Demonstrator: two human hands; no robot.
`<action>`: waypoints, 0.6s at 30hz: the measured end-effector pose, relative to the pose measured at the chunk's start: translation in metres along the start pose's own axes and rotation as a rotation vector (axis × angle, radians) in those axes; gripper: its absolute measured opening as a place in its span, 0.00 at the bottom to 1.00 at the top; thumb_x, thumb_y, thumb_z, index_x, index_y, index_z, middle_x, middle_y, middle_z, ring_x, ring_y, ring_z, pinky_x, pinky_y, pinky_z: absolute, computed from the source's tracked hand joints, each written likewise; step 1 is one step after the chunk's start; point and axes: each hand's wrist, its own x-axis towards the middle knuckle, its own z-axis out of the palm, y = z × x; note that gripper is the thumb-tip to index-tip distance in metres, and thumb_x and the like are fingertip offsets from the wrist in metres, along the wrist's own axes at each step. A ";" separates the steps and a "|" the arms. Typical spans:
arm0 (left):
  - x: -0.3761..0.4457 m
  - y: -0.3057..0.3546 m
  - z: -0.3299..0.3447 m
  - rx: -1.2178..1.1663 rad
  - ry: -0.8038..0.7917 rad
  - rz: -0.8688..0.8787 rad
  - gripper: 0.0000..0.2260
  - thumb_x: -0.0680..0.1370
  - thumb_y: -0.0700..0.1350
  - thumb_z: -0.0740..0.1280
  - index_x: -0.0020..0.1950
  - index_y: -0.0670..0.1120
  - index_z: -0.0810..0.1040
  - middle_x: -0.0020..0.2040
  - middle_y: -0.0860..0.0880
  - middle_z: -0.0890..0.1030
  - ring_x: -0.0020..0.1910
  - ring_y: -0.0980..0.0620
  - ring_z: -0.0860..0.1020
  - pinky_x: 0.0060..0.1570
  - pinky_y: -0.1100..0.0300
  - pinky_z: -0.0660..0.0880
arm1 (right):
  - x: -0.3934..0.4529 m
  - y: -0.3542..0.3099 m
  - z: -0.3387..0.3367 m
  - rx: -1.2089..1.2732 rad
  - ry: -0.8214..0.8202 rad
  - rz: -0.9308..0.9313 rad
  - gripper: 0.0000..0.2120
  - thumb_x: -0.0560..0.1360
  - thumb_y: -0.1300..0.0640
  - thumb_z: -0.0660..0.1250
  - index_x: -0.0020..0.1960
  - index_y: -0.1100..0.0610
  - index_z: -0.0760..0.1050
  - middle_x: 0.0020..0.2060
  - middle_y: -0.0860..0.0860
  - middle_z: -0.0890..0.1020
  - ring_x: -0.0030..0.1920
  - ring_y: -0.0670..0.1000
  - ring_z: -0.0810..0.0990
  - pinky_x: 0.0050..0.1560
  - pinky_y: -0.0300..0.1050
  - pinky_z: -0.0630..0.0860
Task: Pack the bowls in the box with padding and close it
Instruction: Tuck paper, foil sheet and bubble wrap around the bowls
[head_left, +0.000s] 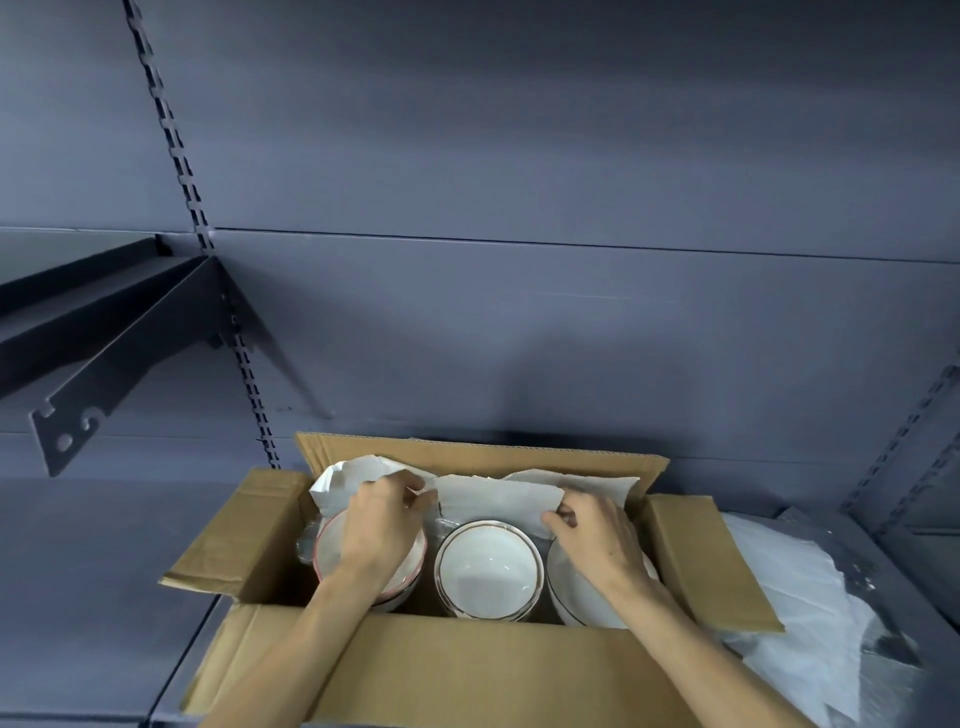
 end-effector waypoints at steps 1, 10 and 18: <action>0.000 -0.001 0.001 -0.040 -0.020 -0.015 0.07 0.79 0.47 0.71 0.54 0.46 0.85 0.48 0.47 0.87 0.43 0.44 0.84 0.43 0.49 0.82 | 0.001 0.001 0.001 0.030 0.005 0.009 0.09 0.78 0.52 0.69 0.42 0.55 0.77 0.35 0.49 0.82 0.39 0.52 0.81 0.40 0.51 0.80; 0.000 -0.003 0.001 -0.083 -0.024 0.098 0.12 0.72 0.37 0.72 0.50 0.52 0.87 0.36 0.62 0.81 0.38 0.59 0.80 0.43 0.60 0.80 | 0.003 0.005 0.005 0.126 0.020 0.003 0.11 0.78 0.52 0.72 0.41 0.57 0.80 0.33 0.49 0.81 0.36 0.51 0.80 0.39 0.52 0.79; -0.001 -0.005 0.003 -0.014 -0.056 0.156 0.05 0.73 0.47 0.76 0.37 0.51 0.85 0.36 0.55 0.84 0.37 0.55 0.81 0.39 0.57 0.79 | 0.004 0.005 0.004 0.130 0.025 0.018 0.13 0.76 0.52 0.73 0.37 0.58 0.79 0.30 0.50 0.81 0.33 0.51 0.79 0.33 0.43 0.70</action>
